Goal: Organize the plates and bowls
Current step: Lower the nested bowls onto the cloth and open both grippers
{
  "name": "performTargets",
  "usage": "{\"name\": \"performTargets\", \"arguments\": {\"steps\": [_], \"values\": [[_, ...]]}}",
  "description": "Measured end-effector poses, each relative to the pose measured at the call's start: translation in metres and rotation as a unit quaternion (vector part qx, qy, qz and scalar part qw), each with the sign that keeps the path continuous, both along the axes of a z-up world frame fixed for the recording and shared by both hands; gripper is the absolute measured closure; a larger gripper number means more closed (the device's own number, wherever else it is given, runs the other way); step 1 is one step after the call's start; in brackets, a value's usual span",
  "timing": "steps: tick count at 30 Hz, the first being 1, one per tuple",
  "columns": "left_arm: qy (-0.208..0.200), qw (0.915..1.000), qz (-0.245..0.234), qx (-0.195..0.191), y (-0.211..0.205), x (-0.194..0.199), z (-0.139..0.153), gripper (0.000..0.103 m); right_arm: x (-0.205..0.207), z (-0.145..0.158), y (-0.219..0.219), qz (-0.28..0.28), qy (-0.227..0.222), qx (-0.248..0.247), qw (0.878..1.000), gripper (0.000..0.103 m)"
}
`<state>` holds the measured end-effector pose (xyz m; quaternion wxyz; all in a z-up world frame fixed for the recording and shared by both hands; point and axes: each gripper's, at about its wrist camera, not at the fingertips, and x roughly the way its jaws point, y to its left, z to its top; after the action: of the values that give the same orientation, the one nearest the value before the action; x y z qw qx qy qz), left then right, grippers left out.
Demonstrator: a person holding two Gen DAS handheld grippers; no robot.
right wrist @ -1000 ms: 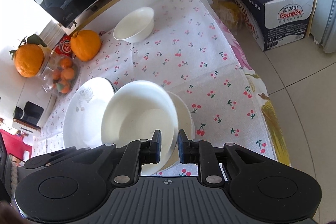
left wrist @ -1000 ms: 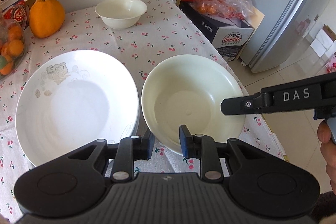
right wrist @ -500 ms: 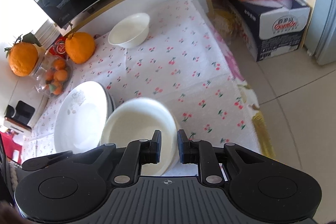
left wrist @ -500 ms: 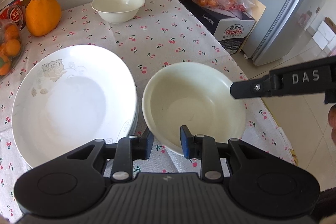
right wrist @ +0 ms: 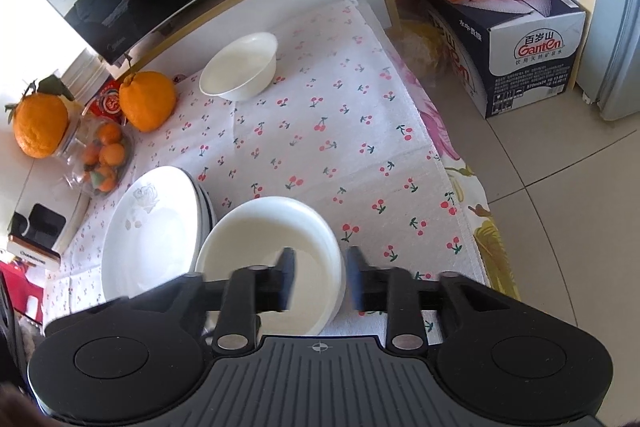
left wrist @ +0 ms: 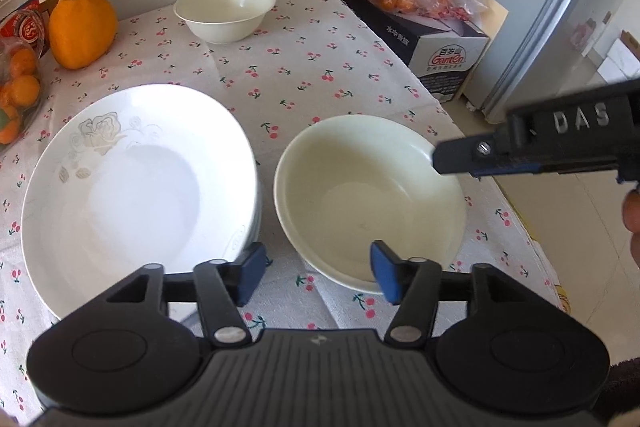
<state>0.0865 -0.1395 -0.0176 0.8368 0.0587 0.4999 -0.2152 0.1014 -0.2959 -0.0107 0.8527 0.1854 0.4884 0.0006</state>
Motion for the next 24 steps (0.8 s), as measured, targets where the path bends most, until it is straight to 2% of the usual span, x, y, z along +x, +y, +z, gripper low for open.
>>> {"name": "performTargets", "arguments": {"steps": [4, 7, 10, 21, 24], "values": [[0.001, 1.0, -0.006, 0.0, -0.002, -0.004, 0.004, 0.032, 0.002, 0.0, -0.004, -0.006, -0.003, 0.011, 1.0, 0.054], [0.003, 1.0, -0.008, -0.004, -0.002, -0.007, 0.008, 0.024, 0.004, 0.0, -0.007, -0.01, -0.006, 0.017, 1.0, 0.05], [0.01, 0.9999, -0.008, -0.011, 0.001, -0.009, 0.011, 0.018, 0.007, 0.0, -0.009, -0.017, -0.011, 0.021, 1.0, 0.041], [0.011, 0.9997, -0.013, -0.015, 0.012, -0.014, 0.023, 0.012, 0.021, -0.003, -0.011, -0.024, -0.012, 0.033, 0.999, 0.037], [0.004, 0.9998, -0.013, -0.016, 0.017, -0.012, 0.029, 0.01, 0.026, -0.002, -0.011, -0.029, -0.015, 0.044, 0.998, 0.033]]}}
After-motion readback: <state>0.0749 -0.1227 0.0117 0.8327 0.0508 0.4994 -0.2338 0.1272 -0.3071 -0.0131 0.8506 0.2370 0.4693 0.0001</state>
